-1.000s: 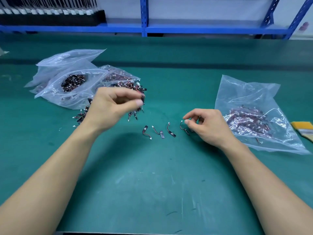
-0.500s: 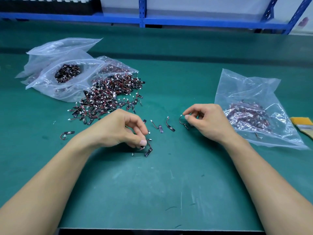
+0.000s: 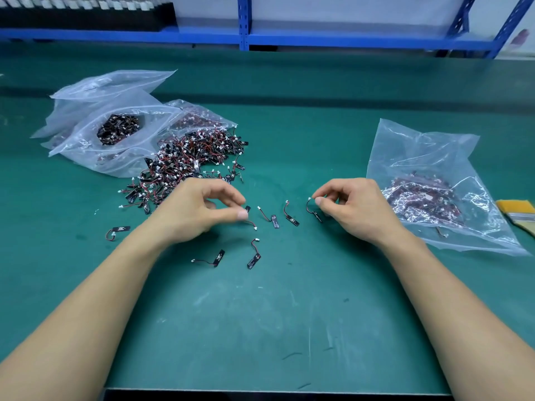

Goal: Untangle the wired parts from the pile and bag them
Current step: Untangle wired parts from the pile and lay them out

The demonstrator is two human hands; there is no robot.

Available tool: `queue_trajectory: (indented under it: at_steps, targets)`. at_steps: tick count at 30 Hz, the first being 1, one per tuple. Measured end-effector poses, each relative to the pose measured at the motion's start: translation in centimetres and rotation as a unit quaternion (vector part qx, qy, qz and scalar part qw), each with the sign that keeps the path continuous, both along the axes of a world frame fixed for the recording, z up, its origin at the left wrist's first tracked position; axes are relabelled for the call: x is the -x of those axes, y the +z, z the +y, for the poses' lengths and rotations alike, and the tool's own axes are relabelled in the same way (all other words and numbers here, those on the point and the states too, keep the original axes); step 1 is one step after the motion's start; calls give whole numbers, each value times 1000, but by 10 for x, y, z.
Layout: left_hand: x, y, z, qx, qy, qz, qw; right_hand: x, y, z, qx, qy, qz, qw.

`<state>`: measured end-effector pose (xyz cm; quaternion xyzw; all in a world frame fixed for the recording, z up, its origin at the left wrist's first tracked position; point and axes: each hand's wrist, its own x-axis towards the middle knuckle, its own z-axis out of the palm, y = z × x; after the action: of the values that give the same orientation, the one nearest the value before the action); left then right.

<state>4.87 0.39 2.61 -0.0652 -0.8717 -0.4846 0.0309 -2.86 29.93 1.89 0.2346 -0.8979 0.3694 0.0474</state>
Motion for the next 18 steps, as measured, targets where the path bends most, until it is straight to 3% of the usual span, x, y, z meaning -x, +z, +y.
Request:
queue_trajectory:
  at_steps: [2,4,7,9,12,18]
  targets:
    - [7,-2,-4,34,72,69,994,0,0,0,-3,0,2,1000]
    - [13,-1,-7,161,101,128,973,-1,1,-1,-3,-1,4,1000]
    - [26,3,-8,359,43,192,913,-1,1,-1,0,-2,6,1000]
    - [38,4,-7,448,3,187,874,-2,1,-1,0,0,7,1000]
    - [52,0,-3,474,-28,163,865,-2,0,0,2,3,7,1000]
    - [60,-2,3,414,-14,230,880,-1,-1,-1,1,2,5,1000]
